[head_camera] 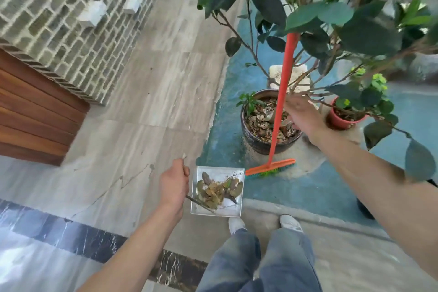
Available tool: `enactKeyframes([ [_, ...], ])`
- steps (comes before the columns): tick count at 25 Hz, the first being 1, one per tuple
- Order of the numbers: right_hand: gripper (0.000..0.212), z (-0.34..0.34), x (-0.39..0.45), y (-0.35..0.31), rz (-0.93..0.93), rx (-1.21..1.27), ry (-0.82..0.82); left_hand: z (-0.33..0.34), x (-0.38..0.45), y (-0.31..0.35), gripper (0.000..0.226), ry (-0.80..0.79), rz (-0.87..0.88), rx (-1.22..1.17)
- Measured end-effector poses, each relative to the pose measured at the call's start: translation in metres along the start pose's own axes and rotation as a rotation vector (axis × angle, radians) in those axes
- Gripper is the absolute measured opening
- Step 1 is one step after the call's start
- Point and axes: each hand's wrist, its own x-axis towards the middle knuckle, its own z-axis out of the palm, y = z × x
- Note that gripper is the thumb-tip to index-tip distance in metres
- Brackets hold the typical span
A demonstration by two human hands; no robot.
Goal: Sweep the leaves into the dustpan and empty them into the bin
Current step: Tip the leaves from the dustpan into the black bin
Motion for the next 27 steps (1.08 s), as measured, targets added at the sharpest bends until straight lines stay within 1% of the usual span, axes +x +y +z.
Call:
enactKeyframes([
  [3, 0.045, 0.014, -0.037, 0.015, -0.045, -0.14, -0.096, 0.017, -0.002, 0.001, 0.034, -0.076, 0.05, 0.073],
  [6, 0.055, 0.044, -0.086, 0.046, -0.09, -0.271, -0.315, 0.037, -0.007, -0.002, 0.027, -0.154, 0.117, 0.131],
  [9, 0.061, 0.077, -0.135, 0.077, -0.117, -0.375, -0.499, 0.064, -0.021, 0.0, 0.028, -0.24, 0.145, 0.156],
  [11, 0.058, 0.096, -0.159, 0.086, -0.145, -0.422, -0.534, 0.082, -0.038, 0.004, 0.027, -0.285, 0.154, 0.15],
  [13, 0.046, 0.101, -0.175, 0.092, -0.167, -0.384, -0.506, 0.099, -0.058, 0.005, 0.03, -0.327, 0.158, 0.147],
  [16, 0.032, 0.077, -0.192, 0.111, -0.102, -0.333, -0.396, 0.127, -0.1, 0.004, 0.034, -0.407, 0.144, 0.137],
  [17, 0.031, 0.057, -0.2, 0.123, -0.069, -0.311, -0.344, 0.14, -0.123, 0.003, 0.036, -0.443, 0.148, 0.141],
  [20, 0.027, 0.002, -0.222, 0.146, -0.02, -0.323, -0.284, 0.171, -0.177, -0.005, 0.039, -0.531, 0.181, 0.136],
  [22, 0.024, -0.043, -0.248, 0.169, -0.007, -0.332, -0.217, 0.197, -0.227, -0.02, 0.036, -0.6, 0.228, 0.154],
  [23, 0.027, -0.061, -0.259, 0.18, -0.007, -0.335, -0.181, 0.208, -0.25, -0.027, 0.034, -0.627, 0.244, 0.154],
  [26, 0.019, -0.115, -0.294, 0.214, 0.035, -0.338, -0.039, 0.243, -0.319, -0.046, 0.036, -0.703, 0.292, 0.138],
  [27, 0.02, -0.13, -0.303, 0.224, 0.046, -0.318, 0.007, 0.253, -0.339, -0.05, 0.038, -0.718, 0.307, 0.136],
])
